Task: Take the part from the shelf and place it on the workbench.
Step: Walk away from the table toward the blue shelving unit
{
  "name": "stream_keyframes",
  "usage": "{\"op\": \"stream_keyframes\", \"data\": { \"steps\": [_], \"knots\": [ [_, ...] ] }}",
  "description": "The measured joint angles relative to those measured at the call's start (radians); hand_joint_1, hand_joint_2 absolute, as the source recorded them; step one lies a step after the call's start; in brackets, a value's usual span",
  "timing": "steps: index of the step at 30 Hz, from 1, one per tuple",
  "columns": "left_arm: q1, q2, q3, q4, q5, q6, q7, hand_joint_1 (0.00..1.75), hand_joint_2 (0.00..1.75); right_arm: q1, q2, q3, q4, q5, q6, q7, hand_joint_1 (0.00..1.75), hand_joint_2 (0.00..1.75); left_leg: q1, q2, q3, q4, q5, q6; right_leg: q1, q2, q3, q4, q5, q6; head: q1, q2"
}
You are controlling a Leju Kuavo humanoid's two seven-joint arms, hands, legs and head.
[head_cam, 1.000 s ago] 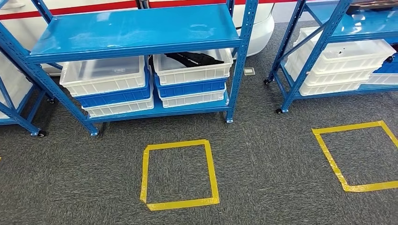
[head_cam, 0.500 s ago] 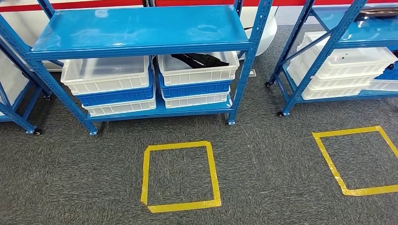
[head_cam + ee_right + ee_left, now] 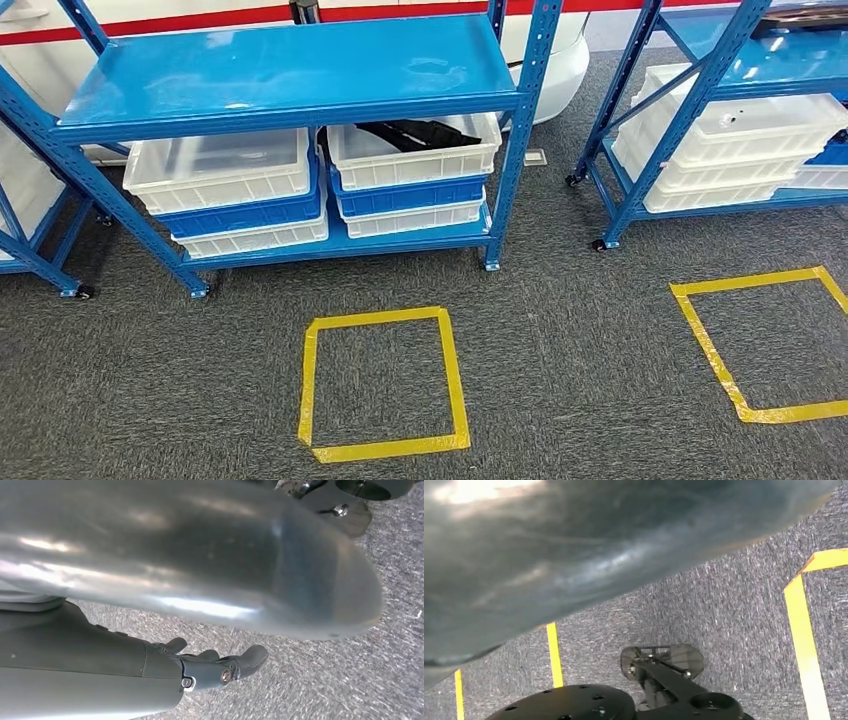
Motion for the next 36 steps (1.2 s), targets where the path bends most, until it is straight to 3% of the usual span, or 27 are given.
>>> {"op": "stream_keyframes", "data": {
  "steps": [2,4,9,11,13,14,15,16,18,20,22,24,26,28,29,30,31,33,34,36],
  "knots": [
    [0.0,0.0,0.003,0.0,0.001,0.0,0.0,0.0,0.0,0.001,0.001,0.005,0.0,0.004,-0.005,-0.004,0.0,0.0,0.004,0.0,0.051,-0.123,0.077,0.002,-0.001,0.004,0.01,0.0,-0.007,0.007,0.0,0.0],
    [0.0,0.0,0.007,0.0,0.002,0.0,0.0,0.0,0.0,0.0,0.001,0.01,0.0,0.006,-0.003,-0.008,0.0,0.0,0.003,-0.001,0.101,-0.228,0.116,0.005,0.004,0.007,0.013,0.002,-0.016,0.019,-0.001,0.0],
    [-0.001,0.001,0.008,-0.001,0.0,-0.001,-0.002,0.0,0.0,-0.001,0.002,0.011,0.0,-0.004,0.028,-0.012,0.0,0.0,-0.005,-0.004,0.112,-0.259,0.116,0.034,0.003,0.005,0.006,0.013,-0.032,0.043,-0.001,0.0],
    [-0.001,0.001,0.008,-0.001,-0.004,-0.003,-0.001,0.0,0.0,-0.001,0.001,0.011,0.0,-0.008,0.041,-0.012,0.0,0.0,-0.003,-0.003,0.114,-0.263,0.118,0.045,0.005,0.003,-0.044,0.11,-0.076,0.038,0.002,0.0],
    [-0.002,0.001,0.008,-0.001,-0.007,-0.004,0.0,0.0,0.0,0.0,0.001,0.011,0.0,-0.012,0.052,-0.011,0.0,0.0,-0.005,-0.003,0.114,-0.263,0.115,0.051,0.006,0.003,-0.119,0.241,-0.119,0.032,0.005,0.0],
    [-0.002,0.001,0.008,-0.001,-0.007,-0.004,0.001,0.0,0.0,0.001,0.001,0.011,0.0,-0.013,0.056,-0.01,0.0,0.0,-0.007,-0.004,0.115,-0.263,0.114,0.052,0.006,0.003,-0.142,0.274,-0.123,0.034,0.005,0.0],
    [-0.002,0.001,0.008,-0.001,-0.008,-0.005,0.001,0.0,0.0,0.002,0.001,0.011,0.0,-0.014,0.059,-0.009,0.0,0.0,-0.007,-0.005,0.117,-0.263,0.112,0.053,0.007,0.003,-0.148,0.271,-0.112,0.039,0.005,0.0],
    [-0.002,0.001,0.008,-0.001,-0.008,-0.005,0.002,0.0,0.0,0.002,0.001,0.011,0.0,-0.014,0.061,-0.008,0.0,0.0,-0.008,-0.006,0.121,-0.263,0.11,0.053,0.007,0.003,-0.134,0.228,-0.087,0.045,0.005,0.0],
    [-0.002,0.001,0.008,-0.001,-0.009,-0.005,0.002,0.0,0.0,0.001,0.0,0.011,0.0,-0.014,0.065,-0.008,0.0,0.0,-0.01,-0.008,0.128,-0.263,0.104,0.049,0.012,0.002,-0.076,0.091,-0.026,0.05,0.005,0.0],
    [-0.002,0.001,0.008,-0.001,-0.01,-0.005,0.003,0.0,0.0,-0.001,0.0,0.011,0.0,-0.014,0.066,-0.008,0.0,0.0,-0.014,-0.01,0.132,-0.262,0.097,0.041,0.017,0.001,-0.038,0.011,0.007,0.041,0.005,0.0],
    [-0.003,0.001,0.008,-0.001,-0.01,-0.005,0.003,0.0,0.0,-0.001,0.0,0.011,0.0,-0.014,0.066,-0.007,0.0,0.0,-0.014,-0.011,0.135,-0.264,0.093,0.031,0.019,0.002,-0.031,0.001,0.014,0.029,0.005,0.0],
    [-0.002,0.002,0.008,-0.001,-0.011,-0.005,0.004,0.0,0.0,0.0,0.0,0.011,0.0,-0.015,0.066,-0.007,0.0,0.0,-0.012,-0.009,0.133,-0.247,0.079,0.022,0.01,0.002,-0.022,-0.006,0.017,0.018,0.004,0.0],
    [-0.002,0.002,0.008,-0.001,-0.012,-0.005,0.004,0.0,0.0,0.0,0.0,0.011,0.0,-0.014,0.067,-0.007,0.0,0.0,-0.009,-0.005,0.097,-0.159,0.03,0.014,0.003,0.001,-0.011,-0.011,0.015,0.005,0.0,0.0],
    [-0.002,0.002,0.008,-0.001,-0.014,-0.004,0.004,0.0,0.0,0.0,0.001,0.011,0.0,-0.014,0.068,-0.007,0.0,0.0,-0.006,-0.004,0.028,-0.026,-0.025,0.005,0.003,0.0,-0.005,-0.012,0.011,-0.004,-0.001,0.0],
    [-0.002,0.002,0.008,-0.001,-0.015,-0.004,0.004,0.0,0.0,0.0,0.001,0.011,0.0,-0.013,0.069,-0.007,0.0,0.0,-0.004,-0.004,0.001,0.015,-0.031,0.002,0.003,0.0,-0.003,-0.011,0.009,-0.004,-0.001,0.0],
    [-0.001,0.003,0.008,-0.001,-0.016,-0.004,0.004,0.0,0.0,0.0,0.001,0.011,0.0,-0.012,0.07,-0.007,0.0,0.0,-0.001,-0.003,-0.007,0.019,-0.017,-0.001,0.003,0.002,0.0,-0.011,0.007,-0.004,-0.001,0.0],
    [-0.001,0.003,0.008,-0.001,-0.017,-0.004,0.004,0.0,0.0,0.001,0.001,0.011,0.0,-0.012,0.071,-0.008,0.0,0.0,0.001,-0.002,0.005,-0.019,0.015,-0.002,0.002,0.003,0.004,-0.011,0.004,-0.002,-0.001,0.0],
    [-0.001,0.004,0.008,-0.001,-0.017,-0.004,0.003,0.0,0.0,0.001,0.002,0.011,0.0,-0.011,0.074,-0.008,0.0,0.0,0.006,0.0,0.067,-0.154,0.088,-0.003,0.003,0.007,0.013,-0.009,-0.004,0.008,-0.002,0.0],
    [-0.002,0.004,0.008,-0.001,-0.017,-0.005,0.002,0.0,0.0,0.001,0.003,0.011,0.0,-0.011,0.075,-0.009,0.0,0.0,0.006,-0.001,0.093,-0.21,0.109,-0.001,0.006,0.008,0.014,-0.008,-0.009,0.014,-0.003,0.0],
    [-0.004,0.004,0.008,-0.001,-0.018,-0.005,0.0,0.0,0.0,0.0,0.002,0.011,0.0,-0.012,0.076,-0.01,0.0,0.0,0.002,-0.004,0.113,-0.253,0.114,0.007,0.01,0.008,0.011,-0.008,-0.014,0.026,-0.003,0.0]
  ]
}}
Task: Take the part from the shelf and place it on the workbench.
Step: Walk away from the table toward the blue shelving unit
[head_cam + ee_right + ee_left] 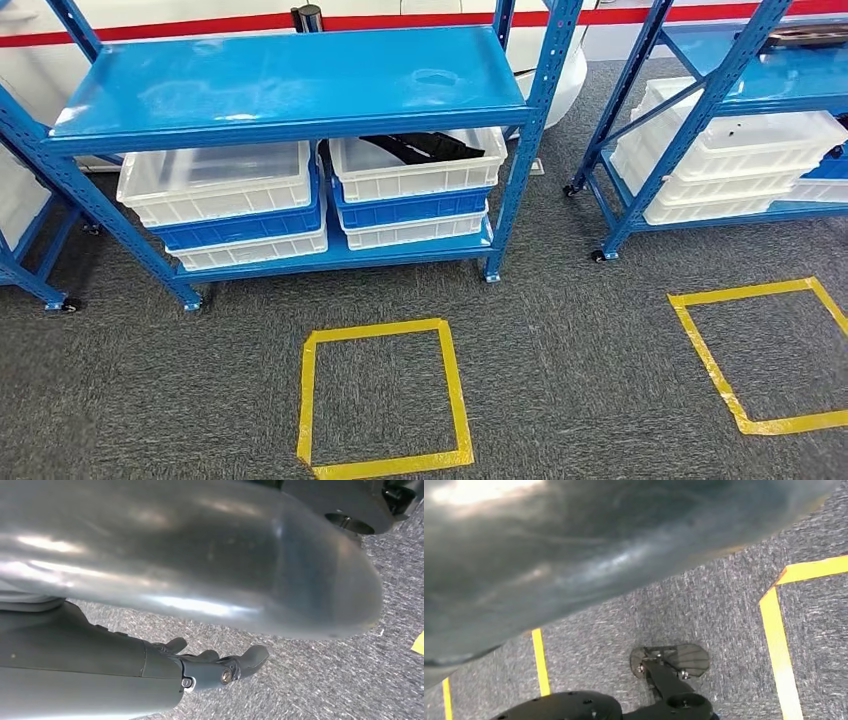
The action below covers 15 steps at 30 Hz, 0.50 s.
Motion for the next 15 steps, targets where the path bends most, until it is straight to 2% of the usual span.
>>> {"op": "stream_keyframes", "data": {
  "steps": [2,4,5,7,8,9,10,12,13,14,15],
  "knots": [
    [0.0,0.0,0.0,0.0,0.0,0.0,-0.001,0.0,0.0,0.0,0.0,0.0,0.0,-0.002,0.0,0.0,0.0,0.0,-0.003,-0.001,0.0,-0.004,0.001,0.015,-0.003,-0.001,0.0,-0.002,-0.002,0.01,0.001,0.0],
    [0.001,0.0,0.0,0.0,0.0,0.0,-0.001,0.0,0.0,-0.001,0.0,0.0,0.0,-0.003,0.001,0.0,0.0,0.0,-0.002,-0.001,0.002,-0.009,0.002,0.031,-0.005,-0.003,-0.019,0.04,-0.025,0.014,0.002,0.0],
    [0.001,0.0,0.0,0.0,0.0,0.001,-0.001,0.0,0.0,-0.001,0.0,0.0,0.0,-0.003,0.001,0.0,0.0,0.0,-0.001,0.0,0.004,-0.01,0.002,0.037,-0.005,-0.003,-0.046,0.093,-0.049,0.011,0.003,0.0],
    [0.0,0.0,0.0,0.0,0.0,0.001,-0.001,0.0,0.0,0.0,0.0,0.0,0.0,-0.004,0.001,0.0,0.0,0.0,-0.004,0.0,0.005,-0.01,-0.001,0.044,-0.004,-0.004,-0.125,0.237,-0.103,0.005,0.005,0.0],
    [0.0,0.0,0.0,0.0,0.0,0.001,-0.001,0.0,0.0,0.001,0.0,0.0,0.0,-0.004,0.001,0.0,0.0,0.0,-0.005,0.0,0.006,-0.01,-0.003,0.046,-0.004,-0.004,-0.158,0.289,-0.116,0.007,0.004,0.0],
    [0.001,0.0,0.0,0.0,0.0,0.001,-0.001,0.0,0.0,0.003,0.0,0.0,0.0,-0.004,0.001,0.001,0.0,0.0,-0.005,-0.001,0.009,-0.01,-0.006,0.046,-0.005,-0.004,-0.174,0.305,-0.111,0.013,0.005,0.0],
    [0.001,0.0,0.0,0.0,0.0,0.001,-0.001,0.0,0.0,0.004,0.0,0.0,0.0,-0.004,0.001,0.003,0.0,0.0,-0.005,-0.002,0.013,-0.01,-0.009,0.046,-0.005,-0.004,-0.167,0.276,-0.089,0.022,0.005,0.0],
    [0.001,-0.001,0.0,0.0,0.0,0.001,-0.001,0.0,0.0,0.003,-0.001,0.0,0.0,-0.004,0.001,0.005,0.0,0.0,-0.006,-0.005,0.023,-0.01,-0.017,0.041,-0.004,-0.006,-0.11,0.134,-0.021,0.036,0.005,0.0],
    [0.001,-0.001,0.0,0.0,0.0,0.001,-0.001,0.0,0.0,0.003,-0.002,0.0,0.0,-0.004,0.002,0.005,0.0,0.0,-0.008,-0.007,0.027,-0.009,-0.022,0.036,-0.002,-0.008,-0.08,0.07,0.006,0.035,0.005,0.0],
    [0.001,-0.001,0.0,0.0,0.0,0.001,0.0,0.0,0.0,0.002,-0.003,0.0,0.0,-0.004,0.002,0.005,0.0,0.0,-0.011,-0.008,0.03,-0.009,-0.027,0.031,0.0,-0.009,-0.061,0.03,0.022,0.03,0.005,0.0],
    [0.0,-0.001,0.0,0.0,0.0,0.001,0.0,0.0,0.0,0.001,-0.003,0.0,0.0,-0.004,0.002,0.006,0.0,0.0,-0.013,-0.008,0.032,-0.01,-0.03,0.026,0.003,-0.01,-0.053,0.014,0.029,0.022,0.004,0.0]
  ]
}}
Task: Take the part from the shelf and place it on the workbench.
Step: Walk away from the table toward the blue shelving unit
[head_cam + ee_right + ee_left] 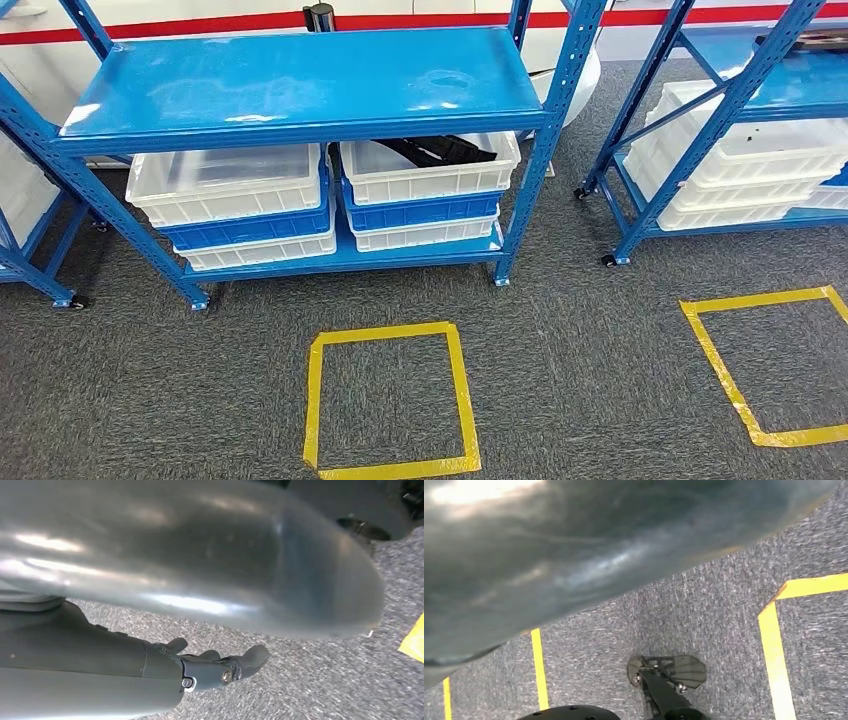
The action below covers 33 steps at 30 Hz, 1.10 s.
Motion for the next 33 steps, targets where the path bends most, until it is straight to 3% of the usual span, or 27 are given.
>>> {"op": "stream_keyframes", "data": {
  "steps": [1,4,5,7,8,9,10,11,13,15,19,20,22,24,25,26,28,30,33],
  "knots": [
    [0.0,0.0,0.0,0.0,0.0,0.0,0.0,0.0,0.0,0.0,0.0,0.0,0.0,0.0,0.0,0.0,0.0,0.0,-0.001,0.0,0.003,-0.002,-0.003,-0.005,0.003,0.0,0.003,0.0,0.001,-0.008,0.0,0.0],
    [-0.001,0.001,0.0,0.0,0.0,0.001,0.0,0.0,0.0,0.001,0.0,0.0,0.0,0.001,0.0,0.001,0.0,0.0,0.004,0.004,0.0,0.026,-0.024,-0.02,-0.009,0.0,0.017,-0.01,-0.001,-0.031,-0.003,0.0],
    [-0.001,0.001,0.0,0.0,0.0,0.001,0.001,0.0,0.0,0.002,0.001,0.0,0.0,0.001,0.0,0.001,0.0,0.0,0.005,0.006,-0.019,0.072,-0.047,-0.024,-0.012,0.0,0.026,-0.013,-0.004,-0.039,-0.004,0.0],
    [-0.001,0.001,0.0,0.0,0.0,0.001,0.001,0.0,0.0,0.002,0.001,0.0,0.0,0.001,0.001,0.0,0.0,0.0,0.006,0.008,-0.089,0.205,-0.101,-0.031,-0.01,-0.002,0.039,-0.013,-0.013,-0.051,-0.007,0.0],
    [0.0,0.0,0.0,0.0,0.0,0.001,0.001,0.0,0.0,0.002,0.001,0.0,0.0,0.001,0.001,0.0,0.0,0.0,0.007,0.008,-0.123,0.259,-0.115,-0.034,-0.009,-0.001,0.045,-0.013,-0.018,-0.054,-0.006,0.0],
    [0.001,0.0,0.0,0.0,-0.001,0.001,0.001,0.0,0.0,0.002,0.001,0.0,0.0,0.001,0.002,0.0,0.0,0.0,0.009,0.008,-0.143,0.282,-0.109,-0.036,-0.008,0.0,0.051,-0.013,-0.022,-0.055,-0.006,0.0],
    [0.002,0.001,0.0,0.0,-0.001,0.001,0.001,0.0,0.0,0.003,0.001,0.0,0.0,0.003,0.002,0.0,0.0,0.0,0.011,0.009,-0.145,0.266,-0.082,-0.037,-0.008,0.002,0.058,-0.012,-0.028,-0.054,-0.006,0.0],
    [0.002,0.001,0.0,0.0,-0.001,0.001,0.001,0.0,0.0,0.004,0.001,0.0,0.0,0.004,0.003,0.0,0.0,0.0,0.013,0.011,-0.128,0.214,-0.04,-0.038,-0.009,0.005,0.068,-0.012,-0.034,-0.051,-0.006,0.0],
    [0.003,0.002,0.0,0.0,-0.001,0.0,0.001,0.0,0.0,0.004,0.001,0.0,0.0,0.006,0.003,0.0,0.0,0.0,0.016,0.013,-0.075,0.084,0.031,-0.036,-0.006,0.008,0.079,-0.01,-0.049,-0.04,-0.008,0.0],
    [0.001,0.002,0.0,0.0,-0.001,-0.001,0.0,0.0,0.0,0.001,0.001,0.0,0.0,0.007,0.004,0.0,0.0,0.0,0.013,0.012,-0.048,0.022,0.043,-0.028,0.0,0.008,0.081,-0.011,-0.06,-0.029,-0.007,0.0],
    [0.001,0.002,0.0,0.0,-0.001,-0.002,0.0,0.0,0.0,-0.002,0.001,0.0,0.0,0.015,0.009,0.002,0.0,0.0,0.01,0.01,-0.04,0.01,0.034,0.0,-0.002,0.006,0.076,0.009,-0.078,-0.01,-0.003,0.0],
    [0.001,0.002,0.0,0.0,-0.001,-0.002,0.0,0.0,0.0,-0.003,0.001,0.0,0.0,0.017,0.009,0.004,0.0,0.0,0.012,0.01,-0.036,0.006,0.034,0.006,-0.002,0.006,0.055,0.051,-0.095,-0.011,-0.002,0.0],
    [0.0,0.001,0.0,0.0,-0.001,-0.002,0.0,0.0,0.0,-0.002,0.002,0.0,0.0,0.018,0.01,0.006,0.0,0.0,0.012,0.011,-0.033,0.005,0.028,0.016,-0.003,0.005,-0.025,0.185,-0.143,-0.016,0.0,0.0],
    [0.0,0.001,0.0,0.0,-0.001,-0.002,0.0,0.0,0.0,0.0,0.002,0.0,0.0,0.018,0.011,0.008,0.0,0.0,0.011,0.009,-0.027,0.005,0.02,0.019,-0.004,0.005,-0.098,0.284,-0.159,-0.011,0.001,0.0],
    [0.0,0.001,0.0,0.0,-0.002,-0.002,0.0,0.0,0.0,0.001,0.002,0.0,0.0,0.017,0.011,0.008,0.0,0.0,0.012,0.008,-0.021,0.005,0.015,0.018,-0.005,0.005,-0.109,0.28,-0.142,-0.002,0.001,0.0],
    [0.001,0.001,0.0,0.0,-0.002,-0.002,0.0,0.0,0.0,0.002,0.001,0.0,0.0,0.017,0.012,0.008,0.0,0.0,0.013,0.006,-0.013,0.005,0.01,0.016,-0.006,0.005,-0.099,0.234,-0.11,0.009,0.001,0.0],
    [0.001,0.0,0.0,0.0,-0.003,-0.002,0.001,0.0,0.0,0.002,0.0,0.0,0.0,0.016,0.013,0.008,0.0,0.0,0.011,0.004,0.003,0.006,-0.004,0.008,-0.006,0.001,-0.048,0.094,-0.037,0.021,0.002,0.0],
    [0.0,0.0,0.0,0.0,-0.004,-0.002,0.001,0.0,0.0,0.0,-0.001,0.0,0.0,0.016,0.015,0.008,0.0,0.0,0.007,0.002,0.014,0.005,-0.018,-0.004,-0.002,-0.001,-0.01,0.015,-0.004,0.01,0.002,0.0],
    [-0.001,0.0,0.0,0.0,-0.004,-0.002,0.001,0.0,0.0,-0.001,-0.002,0.0,0.0,0.016,0.016,0.008,0.0,0.0,0.007,0.004,0.027,-0.001,-0.029,-0.02,-0.001,0.001,0.004,0.004,-0.003,-0.017,0.002,0.0]
  ]
}}
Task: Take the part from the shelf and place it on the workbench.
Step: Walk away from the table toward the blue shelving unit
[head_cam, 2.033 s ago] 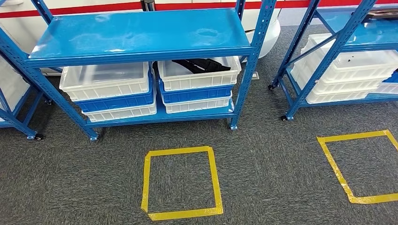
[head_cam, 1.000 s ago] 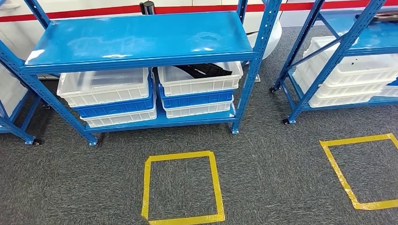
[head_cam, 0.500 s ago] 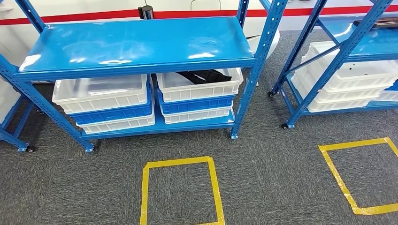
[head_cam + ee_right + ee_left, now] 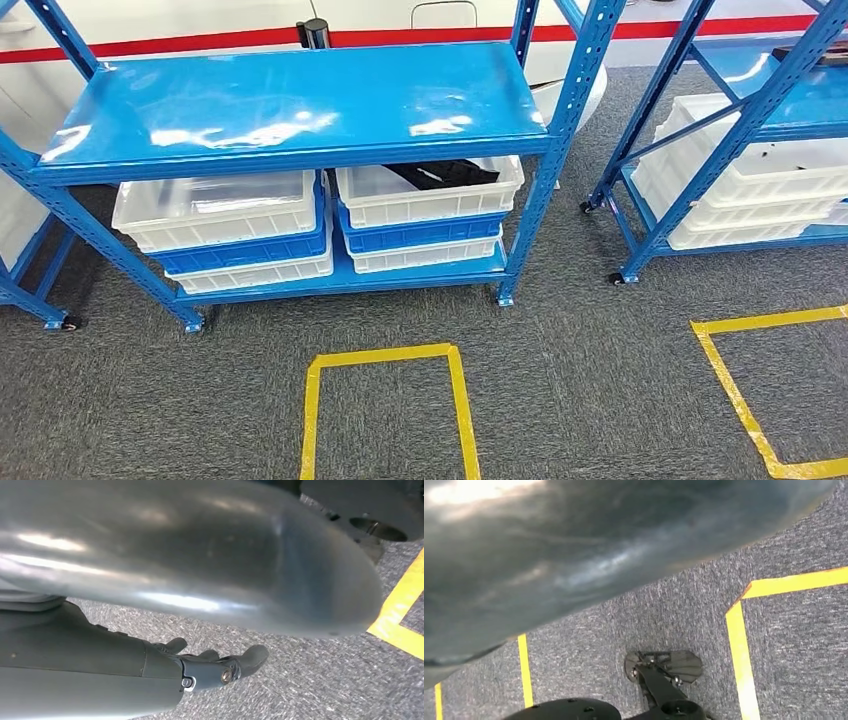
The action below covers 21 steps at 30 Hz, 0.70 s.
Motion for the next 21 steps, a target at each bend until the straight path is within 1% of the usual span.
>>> {"op": "stream_keyframes", "data": {
  "steps": [1,2,3,4,5,6,7,8,9,10,11,12,13,15,16,17,18,19,21],
  "knots": [
    [0.0,0.0,0.0,0.0,0.0,0.0,0.0,0.0,0.0,0.0,0.0,0.0,0.0,0.0,0.0,0.0,0.0,0.0,0.002,0.002,-0.002,0.014,-0.009,-0.005,-0.003,0.0,0.006,-0.003,-0.002,-0.009,-0.001,0.0],
    [-0.001,0.0,0.0,0.0,0.0,0.0,0.0,0.0,0.0,0.0,0.0,0.0,0.0,0.0,0.0,0.0,0.0,0.0,0.003,0.004,-0.015,0.049,-0.027,-0.009,-0.007,0.0,0.014,-0.005,-0.005,-0.017,-0.003,0.0],
    [-0.001,0.0,0.0,0.0,0.0,0.0,0.0,0.0,0.0,0.0,0.001,0.0,0.0,0.0,0.0,0.0,0.0,0.0,0.004,0.006,-0.041,0.104,-0.053,-0.012,-0.009,0.0,0.021,-0.007,-0.009,-0.026,-0.005,0.0],
    [-0.001,0.0,0.0,0.0,0.0,0.0,0.0,0.0,0.0,0.0,0.001,0.0,0.0,0.0,0.0,0.0,0.0,0.0,0.003,0.007,-0.079,0.174,-0.083,-0.014,-0.008,-0.001,0.027,-0.007,-0.014,-0.033,-0.006,0.0],
    [0.0,0.0,0.0,0.0,0.0,0.0,0.0,0.0,0.0,0.0,0.001,0.0,0.0,0.0,0.001,0.0,0.0,0.0,0.004,0.007,-0.119,0.24,-0.105,-0.016,-0.006,-0.002,0.033,-0.007,-0.018,-0.037,-0.007,0.0],
    [0.001,0.0,0.0,0.0,0.0,0.0,0.0,0.0,0.0,0.0,0.001,0.0,0.0,0.0,0.002,0.0,0.0,0.0,0.004,0.008,-0.151,0.282,-0.11,-0.016,-0.004,-0.001,0.039,-0.007,-0.024,-0.039,-0.006,0.0],
    [0.001,0.0,0.0,0.0,0.0,0.0,0.0,0.0,0.0,0.001,0.001,0.0,0.0,0.0,0.002,0.0,0.0,0.0,0.004,0.008,-0.166,0.29,-0.093,-0.016,-0.003,0.001,0.047,-0.007,-0.029,-0.039,-0.007,0.0],
    [0.002,0.0,0.0,0.0,0.0,0.0,0.0,0.0,0.0,0.002,0.001,0.0,0.0,-0.001,0.003,0.0,0.0,0.0,0.004,0.008,-0.162,0.257,-0.056,-0.014,-0.003,0.003,0.057,-0.007,-0.036,-0.037,-0.007,0.0],
    [0.003,0.001,0.0,0.0,0.0,0.0,0.0,0.0,0.0,0.003,0.001,0.0,0.0,-0.001,0.003,0.0,0.0,0.0,0.005,0.008,-0.141,0.196,-0.008,-0.012,-0.003,0.005,0.068,-0.007,-0.043,-0.034,-0.007,0.0],
    [0.003,0.001,0.0,0.0,0.0,0.0,0.0,0.0,0.0,0.004,0.001,0.0,0.0,-0.002,0.003,0.0,0.0,0.0,0.004,0.008,-0.115,0.131,0.031,-0.009,-0.002,0.007,0.076,-0.006,-0.051,-0.03,-0.007,0.0],
    [0.002,0.001,0.0,0.0,0.0,-0.001,-0.001,0.0,0.0,0.003,0.001,0.0,0.0,-0.003,0.003,0.0,0.0,0.0,0.002,0.008,-0.092,0.075,0.055,-0.006,0.001,0.008,0.081,-0.006,-0.059,-0.025,-0.007,0.0],
    [0.001,0.001,0.0,0.0,0.0,-0.001,-0.001,0.0,0.0,0.002,0.001,0.0,0.0,-0.003,0.004,0.0,0.0,0.0,0.0,0.008,-0.077,0.042,0.064,-0.002,0.004,0.009,0.084,-0.006,-0.065,-0.019,-0.006,0.0],
    [0.0,0.001,0.0,0.0,0.0,-0.001,-0.002,0.0,0.0,0.0,0.001,0.0,0.0,-0.002,0.004,0.0,0.0,0.0,-0.003,0.007,-0.071,0.029,0.059,0.002,0.006,0.009,0.084,-0.007,-0.069,-0.014,-0.006,0.0],
    [0.0,0.001,0.0,0.0,0.0,-0.001,-0.002,0.0,0.0,-0.001,0.0,0.0,0.0,0.001,0.004,0.0,0.0,0.0,-0.005,0.006,-0.068,0.023,0.056,0.013,0.005,0.009,0.087,-0.011,-0.073,-0.004,-0.007,0.0],
    [0.001,0.001,0.0,0.0,0.0,-0.001,-0.002,0.0,0.0,-0.001,0.0,0.0,0.0,0.002,0.003,0.0,0.0,0.0,-0.006,0.005,-0.066,0.021,0.056,0.017,0.005,0.008,0.09,-0.011,-0.069,0.001,-0.006,0.0],
    [0.001,0.001,0.0,0.0,0.0,0.0,-0.003,0.0,0.0,-0.001,0.0,0.0,0.0,0.003,0.003,0.0,0.0,0.0,-0.007,0.005,-0.064,0.019,0.058,0.02,0.006,0.007,0.093,-0.01,-0.067,0.004,-0.003,0.0],
    [0.0,0.001,0.0,0.0,0.001,0.0,-0.004,0.0,0.0,-0.001,0.0,0.0,0.0,0.004,0.003,0.0,0.0,0.0,-0.008,0.003,-0.062,0.017,0.058,0.021,0.007,0.006,0.098,-0.011,-0.066,0.005,-0.001,0.0],
    [0.0,0.0,0.0,0.0,0.001,0.0,-0.006,0.0,0.0,-0.001,-0.001,0.0,0.0,0.005,0.003,0.0,0.0,0.0,-0.011,0.002,-0.063,0.018,0.058,0.02,0.007,0.006,0.102,-0.016,-0.063,0.003,0.002,0.0],
    [-0.001,-0.001,0.0,0.0,0.002,0.0,-0.009,0.0,0.0,-0.003,-0.001,0.0,0.0,0.007,0.003,0.0,0.0,0.0,-0.014,0.002,-0.065,0.018,0.057,0.021,0.005,0.006,0.106,-0.026,-0.067,-0.001,0.003,0.0]
  ]
}}
